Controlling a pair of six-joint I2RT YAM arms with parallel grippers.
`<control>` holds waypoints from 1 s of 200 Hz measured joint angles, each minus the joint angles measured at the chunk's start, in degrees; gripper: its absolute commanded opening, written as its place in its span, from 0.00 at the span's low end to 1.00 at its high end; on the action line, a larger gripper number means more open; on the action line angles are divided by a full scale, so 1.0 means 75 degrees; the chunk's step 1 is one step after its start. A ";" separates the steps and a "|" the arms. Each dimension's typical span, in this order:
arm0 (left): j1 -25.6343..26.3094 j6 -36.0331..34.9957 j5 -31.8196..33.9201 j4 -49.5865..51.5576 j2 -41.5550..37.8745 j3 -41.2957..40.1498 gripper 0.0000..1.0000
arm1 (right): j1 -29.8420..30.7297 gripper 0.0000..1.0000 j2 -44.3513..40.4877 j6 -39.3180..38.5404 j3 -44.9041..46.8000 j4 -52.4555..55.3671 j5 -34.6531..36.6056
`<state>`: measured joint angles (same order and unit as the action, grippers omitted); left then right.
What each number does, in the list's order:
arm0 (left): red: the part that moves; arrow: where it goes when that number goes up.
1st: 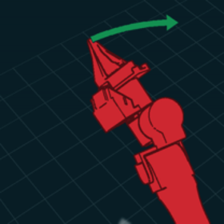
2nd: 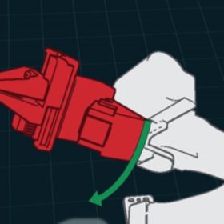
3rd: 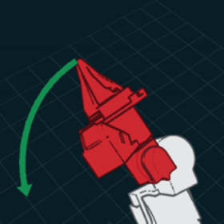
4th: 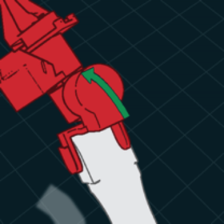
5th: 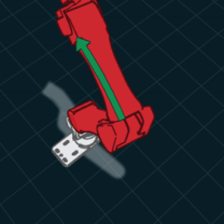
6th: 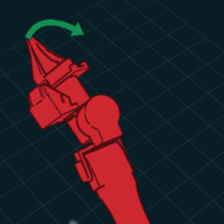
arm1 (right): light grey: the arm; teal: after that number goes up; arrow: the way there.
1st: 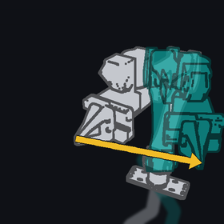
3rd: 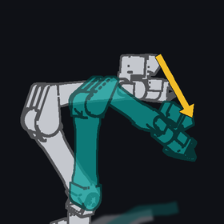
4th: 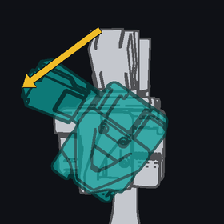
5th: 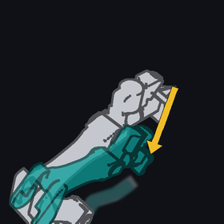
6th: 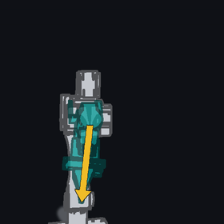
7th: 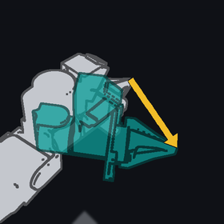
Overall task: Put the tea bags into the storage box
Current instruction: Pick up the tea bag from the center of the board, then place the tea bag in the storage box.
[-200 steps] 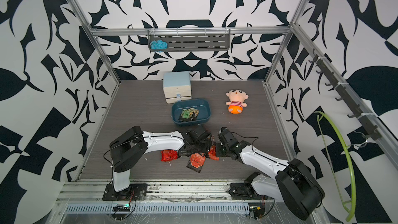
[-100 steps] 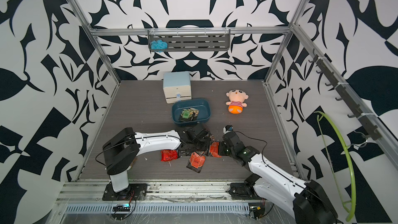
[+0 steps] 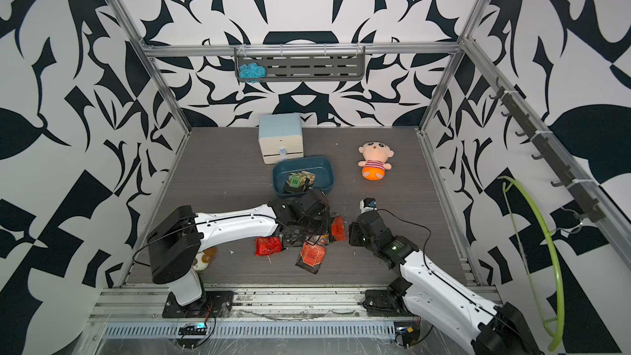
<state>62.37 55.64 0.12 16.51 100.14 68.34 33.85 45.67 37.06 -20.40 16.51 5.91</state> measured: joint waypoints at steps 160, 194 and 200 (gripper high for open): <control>-0.2396 -0.1358 -0.0312 0.1072 -0.0283 0.1851 0.00 | 0.0000 0.37 -0.0530 0.0006 0.0189 0.0015 0.0117; -0.3092 -0.1518 -0.0315 0.1154 -0.0105 0.1988 0.00 | 0.0000 0.37 -0.0382 0.0000 0.0189 -0.0012 0.0058; -0.3188 -0.1542 -0.0326 0.1148 -0.0026 0.1988 0.00 | 0.0000 0.37 -0.0379 -0.0003 0.0189 -0.0012 0.0050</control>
<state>38.46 44.07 -2.33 25.12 99.94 83.24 33.85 42.83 37.04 -18.98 16.43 6.28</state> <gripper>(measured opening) 0.047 0.370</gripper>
